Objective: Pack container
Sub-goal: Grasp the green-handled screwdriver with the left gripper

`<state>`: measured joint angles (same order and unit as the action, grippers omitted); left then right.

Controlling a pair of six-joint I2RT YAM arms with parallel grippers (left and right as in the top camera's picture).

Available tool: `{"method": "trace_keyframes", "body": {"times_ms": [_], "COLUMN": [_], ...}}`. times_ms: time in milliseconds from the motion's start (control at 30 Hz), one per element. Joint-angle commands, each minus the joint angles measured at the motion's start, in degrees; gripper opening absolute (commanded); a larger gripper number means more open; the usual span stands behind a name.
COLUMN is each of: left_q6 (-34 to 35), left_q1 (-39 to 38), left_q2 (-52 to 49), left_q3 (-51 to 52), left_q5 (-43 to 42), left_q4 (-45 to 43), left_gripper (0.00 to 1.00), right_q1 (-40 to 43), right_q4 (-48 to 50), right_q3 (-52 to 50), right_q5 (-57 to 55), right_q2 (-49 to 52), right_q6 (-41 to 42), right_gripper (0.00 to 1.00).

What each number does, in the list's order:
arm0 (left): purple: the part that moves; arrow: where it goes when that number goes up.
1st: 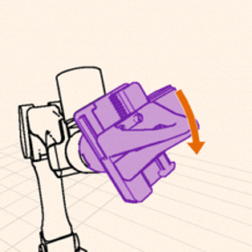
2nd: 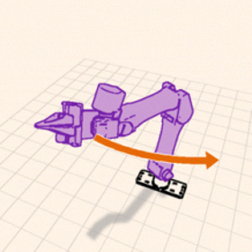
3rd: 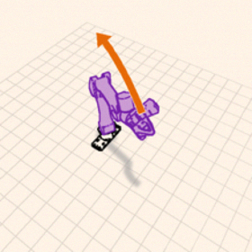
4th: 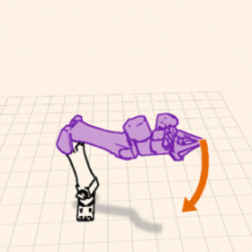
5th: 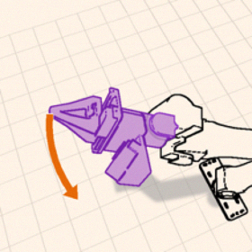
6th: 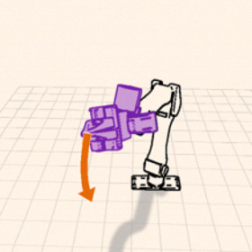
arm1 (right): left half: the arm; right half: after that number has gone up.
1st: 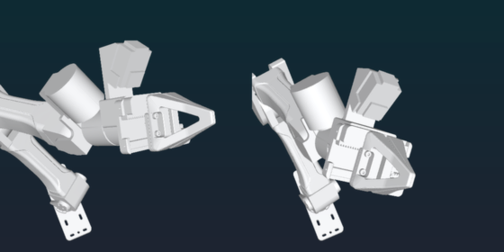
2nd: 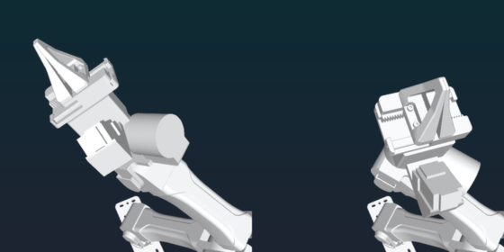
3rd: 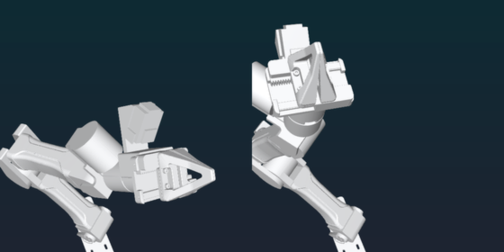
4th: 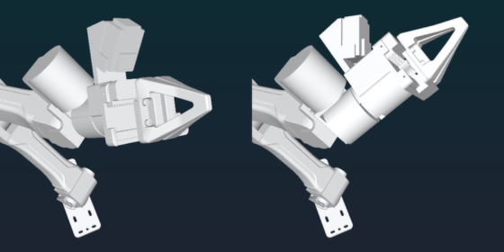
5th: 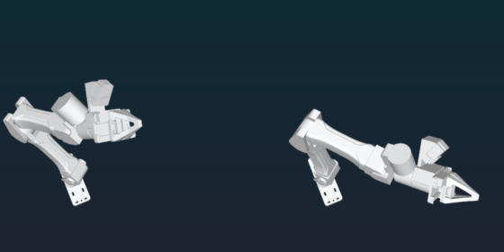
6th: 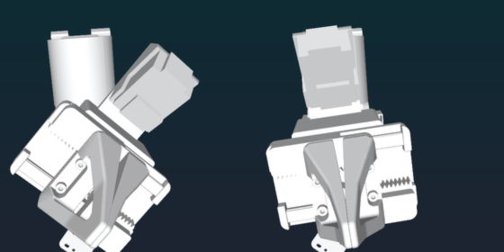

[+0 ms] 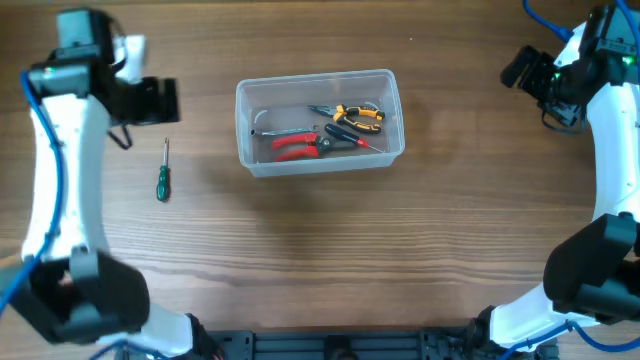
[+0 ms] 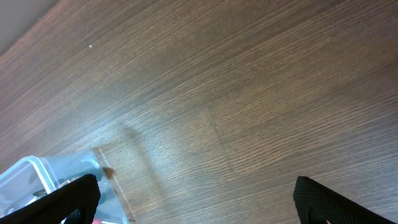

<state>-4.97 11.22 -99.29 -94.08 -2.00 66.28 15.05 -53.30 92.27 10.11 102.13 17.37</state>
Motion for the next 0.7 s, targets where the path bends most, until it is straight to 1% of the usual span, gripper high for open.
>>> {"method": "trace_keyframes", "body": {"times_ms": [0, 33, 100, 133, 233, 333, 400, 467, 567, 667], "left_q6": [5.92, 3.69, 3.72, 3.72, 3.72, 3.63, -0.22, -1.66, -2.34, -2.34], "left_q1": [7.61, 8.66, 9.2, 9.01, 7.54, 5.62, 3.5, 2.51, 2.16, 2.16], "left_q2": [-8.31, -11.37, -17.29, -19.19, -23.39, -24.39, -24.39, -24.39, -24.39, -24.39], "left_q3": [0.31, 0.31, 0.31, 0.31, 0.33, 0.33, 0.39, 1.18, 5.16, 10.45], "left_q5": [0.15, 0.44, 1.64, 1.64, 2.25, 3.17, 3.21, 4.52, 5.25, 6.21], "left_q4": [2.21, 1.95, 1.99, 1.92, 1.66, 1.68, 3.26, 3.93, 3.26, -1.4], "left_gripper": [0.93, 0.86, 0.74, 0.72, 0.72, 0.72, 0.73, 0.73, 0.72, 0.7], "right_q1": [-0.24, -0.24, -0.24, -0.24, -0.24, -0.24, -0.24, -0.24, -0.24, -0.24], "right_q4": [0.17, 0.17, 0.17, 0.17, 0.17, 0.17, 0.17, 0.17, 0.17, 0.17], "right_q3": [-0.17, -0.17, -0.17, -0.17, -0.17, -0.17, -0.17, -0.17, -0.17, -0.17], "right_q5": [0.46, 0.46, 0.46, 0.46, 0.46, 0.46, 0.46, 0.46, 0.46, 0.46], "right_q2": [0.85, 0.85, 0.85, 0.85, 0.85, 0.85, 0.85, 0.85, 0.85, 0.85], "right_q6": [0.85, 0.83, 0.83, 0.85, 0.85, 0.83, 0.83, 0.85, 0.83, 0.83], "right_gripper": [1.0, 1.0, 1.0, 1.0, 1.0, 1.0, 1.0, 1.0, 1.0, 1.0]}}
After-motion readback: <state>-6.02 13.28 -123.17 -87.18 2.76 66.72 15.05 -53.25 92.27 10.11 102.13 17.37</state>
